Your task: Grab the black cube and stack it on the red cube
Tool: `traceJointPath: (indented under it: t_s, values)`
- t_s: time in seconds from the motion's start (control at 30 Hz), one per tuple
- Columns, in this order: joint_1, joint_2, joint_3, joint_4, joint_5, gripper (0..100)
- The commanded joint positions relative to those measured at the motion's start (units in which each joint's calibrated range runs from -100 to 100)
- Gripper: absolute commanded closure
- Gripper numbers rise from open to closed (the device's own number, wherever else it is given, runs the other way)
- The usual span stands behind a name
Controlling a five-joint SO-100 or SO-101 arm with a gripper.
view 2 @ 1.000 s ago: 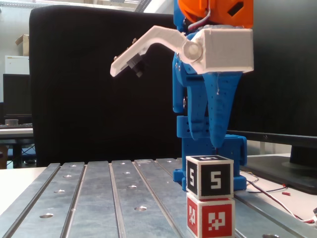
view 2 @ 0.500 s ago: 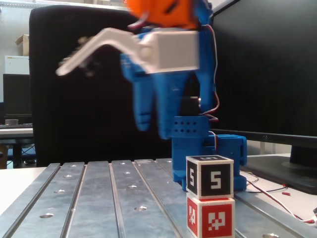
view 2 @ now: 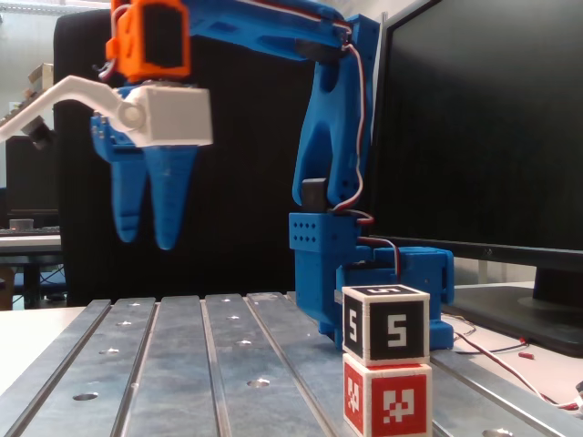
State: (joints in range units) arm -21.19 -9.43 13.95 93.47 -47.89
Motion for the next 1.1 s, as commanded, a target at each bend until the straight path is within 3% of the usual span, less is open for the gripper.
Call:
traceJointPath:
  t_s: [0.0, 0.33, 0.57, 0.77, 1.07]
  values:
    - [4.8, -0.3, -1.8, -3.4, 5.9, 72]
    - [11.7, -0.3, -1.4, -11.6, 19.7, 72]
    - [15.1, -0.3, -1.2, -17.5, 27.5, 90]
    - [16.9, -0.9, -1.2, -21.8, 33.4, 89]
    - [18.9, -1.2, 3.9, -31.2, 39.5, 99]
